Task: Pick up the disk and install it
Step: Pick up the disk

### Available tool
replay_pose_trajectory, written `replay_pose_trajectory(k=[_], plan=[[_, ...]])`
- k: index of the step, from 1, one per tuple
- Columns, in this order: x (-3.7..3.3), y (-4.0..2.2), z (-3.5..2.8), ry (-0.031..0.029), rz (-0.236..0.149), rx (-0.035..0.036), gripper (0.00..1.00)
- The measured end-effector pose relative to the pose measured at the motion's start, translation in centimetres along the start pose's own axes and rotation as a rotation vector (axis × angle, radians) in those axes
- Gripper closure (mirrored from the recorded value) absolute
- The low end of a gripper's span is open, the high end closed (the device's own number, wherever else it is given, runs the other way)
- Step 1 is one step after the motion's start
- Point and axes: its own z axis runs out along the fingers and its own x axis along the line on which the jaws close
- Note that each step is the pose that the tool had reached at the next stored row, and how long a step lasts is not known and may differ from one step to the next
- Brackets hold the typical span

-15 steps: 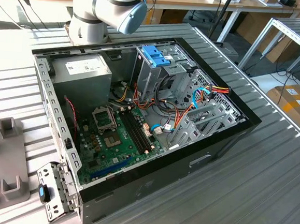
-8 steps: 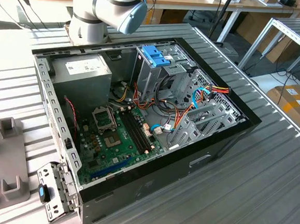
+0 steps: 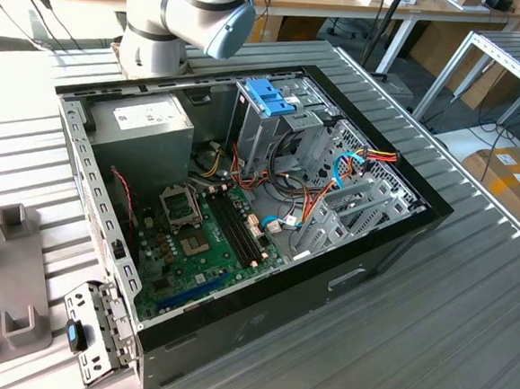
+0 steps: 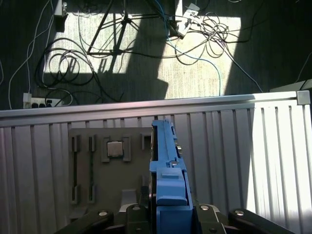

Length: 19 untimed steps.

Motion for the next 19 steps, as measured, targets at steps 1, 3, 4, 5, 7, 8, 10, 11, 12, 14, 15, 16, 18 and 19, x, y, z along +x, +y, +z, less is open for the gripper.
replay_pose_trajectory(k=[1, 3, 4, 5, 7, 8, 10, 11, 12, 14, 15, 16, 18, 19], plan=[[0.06, -0.01, -0.01, 0.0000, 0.000, 0.0000, 0.63], [0.13, -0.01, -0.02, 0.0001, 0.000, -0.0001, 0.63], [0.17, -0.01, -0.02, 0.0001, 0.000, 0.0000, 0.63], [0.20, -0.02, -0.03, 0.0001, 0.000, -0.0001, 0.63], [0.26, -0.02, -0.03, 0.0001, 0.000, -0.0001, 0.63], [0.30, -0.02, -0.04, 0.0001, 0.000, 0.0000, 0.63], [0.36, -0.03, -0.04, 0.0001, 0.000, 0.0000, 0.63], [0.39, -0.03, -0.05, 0.0000, 0.000, -0.0001, 0.63], [0.44, -0.03, -0.05, 0.0000, 0.000, 0.0000, 0.63], [0.50, -0.04, -0.06, 0.0001, 0.000, -0.0001, 0.63], [0.54, -0.04, -0.06, 0.0001, 0.000, -0.0001, 0.63], [0.57, -0.05, -0.07, 0.0001, 0.000, -0.0001, 0.63], [0.65, -0.05, -0.08, 0.0000, 0.000, 0.0000, 0.63], [0.68, -0.05, -0.08, 0.0001, 0.000, 0.0000, 0.63]])
